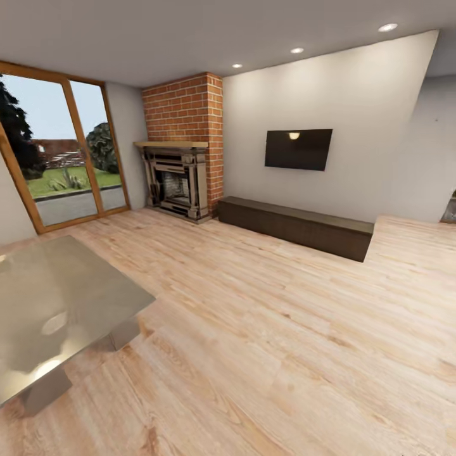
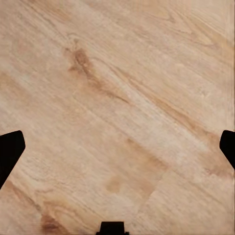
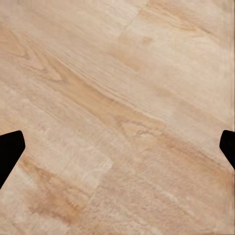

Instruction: In the kitchen, take the Vidalia onion out of the sink, dice it on the chopping board with the paring knife, put the diced onion into the bowl on the countertop, then place both the paring knife and the chopping board into the sink.

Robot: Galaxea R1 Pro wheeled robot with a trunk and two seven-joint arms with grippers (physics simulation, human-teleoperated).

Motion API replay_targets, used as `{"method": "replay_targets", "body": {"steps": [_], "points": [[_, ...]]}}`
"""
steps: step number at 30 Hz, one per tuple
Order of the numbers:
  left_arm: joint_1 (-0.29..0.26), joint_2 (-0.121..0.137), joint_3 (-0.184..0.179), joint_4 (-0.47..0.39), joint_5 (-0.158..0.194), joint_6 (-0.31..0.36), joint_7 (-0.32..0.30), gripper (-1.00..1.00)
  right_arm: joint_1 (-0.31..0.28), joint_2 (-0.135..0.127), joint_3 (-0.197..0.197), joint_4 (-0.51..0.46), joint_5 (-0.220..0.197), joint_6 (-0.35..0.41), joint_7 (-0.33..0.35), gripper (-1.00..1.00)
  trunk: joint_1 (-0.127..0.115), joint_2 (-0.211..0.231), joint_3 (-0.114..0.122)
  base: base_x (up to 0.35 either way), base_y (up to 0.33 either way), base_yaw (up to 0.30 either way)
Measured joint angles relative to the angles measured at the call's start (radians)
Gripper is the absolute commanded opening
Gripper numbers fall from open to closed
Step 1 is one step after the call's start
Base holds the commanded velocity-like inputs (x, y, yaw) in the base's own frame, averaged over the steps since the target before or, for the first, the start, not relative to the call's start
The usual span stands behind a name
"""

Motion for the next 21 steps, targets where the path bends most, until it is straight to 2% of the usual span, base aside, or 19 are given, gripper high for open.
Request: {"method": "replay_targets", "body": {"steps": [21], "points": [[0.000, 0.002, 0.000, 0.000, 0.001, 0.000, 0.000, 1.00, 0.000, 0.000, 0.000, 0.000, 0.000, 0.000, -0.001, 1.00, 0.000, 0.000, 0.000, 0.259, -0.211, -0.279]]}}
